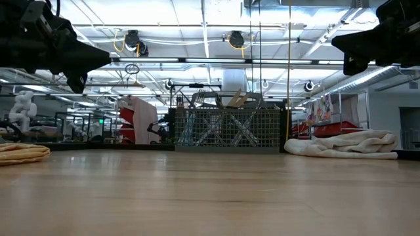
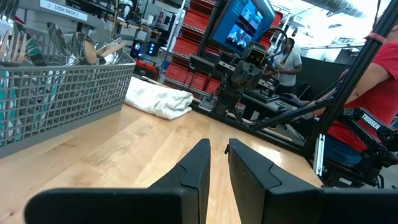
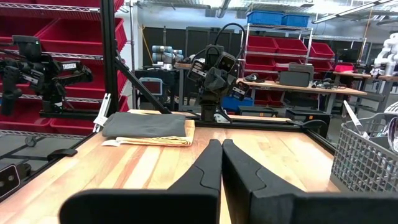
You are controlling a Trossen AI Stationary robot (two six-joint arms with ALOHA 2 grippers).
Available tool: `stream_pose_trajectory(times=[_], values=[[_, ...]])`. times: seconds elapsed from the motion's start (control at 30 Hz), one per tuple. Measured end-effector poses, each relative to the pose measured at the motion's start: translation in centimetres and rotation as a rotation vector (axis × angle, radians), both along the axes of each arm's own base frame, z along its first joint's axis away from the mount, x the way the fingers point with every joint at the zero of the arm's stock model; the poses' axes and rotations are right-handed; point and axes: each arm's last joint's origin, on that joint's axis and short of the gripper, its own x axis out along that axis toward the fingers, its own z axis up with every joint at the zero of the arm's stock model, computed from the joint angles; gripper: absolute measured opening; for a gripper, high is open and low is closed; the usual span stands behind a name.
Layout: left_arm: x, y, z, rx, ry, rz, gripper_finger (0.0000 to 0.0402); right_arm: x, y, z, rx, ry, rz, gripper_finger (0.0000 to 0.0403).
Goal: Sort silverware
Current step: Return to Home position
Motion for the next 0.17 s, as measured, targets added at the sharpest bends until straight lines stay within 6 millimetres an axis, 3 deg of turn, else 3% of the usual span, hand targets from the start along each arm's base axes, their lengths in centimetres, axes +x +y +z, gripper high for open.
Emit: stream_pose_trajectory(times=[0.17], values=[[0.0,0.0,0.0,0.0,0.0,0.0,0.0063,0.0,0.0,0.0,0.0,0.0,0.0,0.0]])
